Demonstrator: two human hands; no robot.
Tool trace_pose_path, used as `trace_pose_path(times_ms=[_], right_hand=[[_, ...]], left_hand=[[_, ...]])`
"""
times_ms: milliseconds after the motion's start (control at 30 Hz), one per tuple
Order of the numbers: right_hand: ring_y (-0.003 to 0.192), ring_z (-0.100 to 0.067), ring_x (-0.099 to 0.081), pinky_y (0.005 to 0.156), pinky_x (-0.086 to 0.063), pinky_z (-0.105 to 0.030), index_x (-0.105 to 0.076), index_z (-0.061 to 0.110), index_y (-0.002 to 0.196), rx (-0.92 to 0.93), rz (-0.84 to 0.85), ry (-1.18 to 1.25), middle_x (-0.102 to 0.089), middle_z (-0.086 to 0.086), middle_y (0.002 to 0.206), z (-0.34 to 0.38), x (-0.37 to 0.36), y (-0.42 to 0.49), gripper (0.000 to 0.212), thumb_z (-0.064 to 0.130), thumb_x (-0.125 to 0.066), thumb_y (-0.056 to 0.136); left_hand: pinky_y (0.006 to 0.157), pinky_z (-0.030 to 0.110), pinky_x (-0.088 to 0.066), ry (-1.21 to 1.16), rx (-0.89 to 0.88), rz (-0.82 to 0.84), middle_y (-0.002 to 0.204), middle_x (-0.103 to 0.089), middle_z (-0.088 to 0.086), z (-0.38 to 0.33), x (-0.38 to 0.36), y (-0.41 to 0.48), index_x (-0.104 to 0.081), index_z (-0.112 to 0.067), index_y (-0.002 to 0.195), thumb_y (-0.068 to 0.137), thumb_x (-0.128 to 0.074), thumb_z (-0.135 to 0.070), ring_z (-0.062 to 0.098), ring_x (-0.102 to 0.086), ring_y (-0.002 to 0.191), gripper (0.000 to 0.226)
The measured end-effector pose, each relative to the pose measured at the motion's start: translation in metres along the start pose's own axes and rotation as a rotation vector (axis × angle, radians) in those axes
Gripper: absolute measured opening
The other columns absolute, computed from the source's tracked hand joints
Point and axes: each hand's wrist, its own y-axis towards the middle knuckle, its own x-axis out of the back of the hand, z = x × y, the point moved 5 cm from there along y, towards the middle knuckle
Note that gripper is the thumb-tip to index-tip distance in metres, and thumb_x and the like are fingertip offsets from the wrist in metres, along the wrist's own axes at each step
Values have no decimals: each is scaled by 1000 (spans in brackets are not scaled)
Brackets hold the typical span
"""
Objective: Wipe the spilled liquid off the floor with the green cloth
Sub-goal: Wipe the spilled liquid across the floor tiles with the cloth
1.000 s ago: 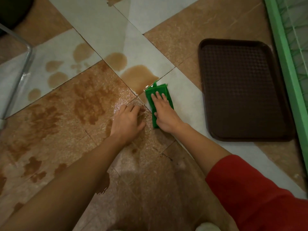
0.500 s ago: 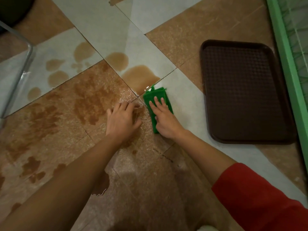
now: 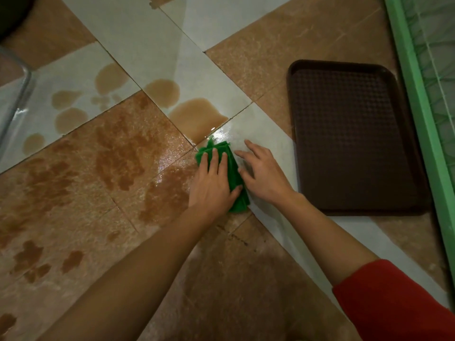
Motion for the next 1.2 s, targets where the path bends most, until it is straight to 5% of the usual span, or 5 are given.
trace_pose_path(times_ms=[300,833,933,1067,1200], right_hand=[[142,-26,-20,114,-17,-35,-43,18,139,23,2,-76,-19,-8,156,-7,-2,-14,45,24,-49,95],[143,-26,-14,117,-13,-39,-34,18,144,-28,71,-94,-12,-8,158,-8,1,-29,52,31,-47,95],[144,-23,-10,117,-7,-39,-27,21,146,-8,133,-123,-7,-6,159,-6,-7,-39,59,42,-44,95],[146,-21,-3,117,1,-37,-19,22,149,13,196,-165,-2,-4,159,-6,-14,-50,64,48,-40,94],[146,-21,-3,116,2,-38,-19,21,149,-6,184,-156,-1,-5,159,-6,-9,-49,64,49,-39,95]], left_hand=[[116,41,-6,-28,101,63,155,7,17,11,-3,12,6,-3,146,93,-42,-18,33,9,142,74],[116,42,-11,66,-284,210,148,22,6,-8,-19,-33,16,-18,143,94,-46,-18,28,15,141,79],[115,41,-12,84,-448,151,148,11,5,8,-22,-45,9,-18,141,93,-48,-14,28,9,140,75],[117,38,-3,54,-262,157,153,7,5,8,-15,-33,4,-16,145,99,-33,-29,23,13,141,60],[112,42,-11,135,-241,100,149,-26,15,-14,-18,-44,-28,-4,142,94,-24,-49,34,-21,139,65]])
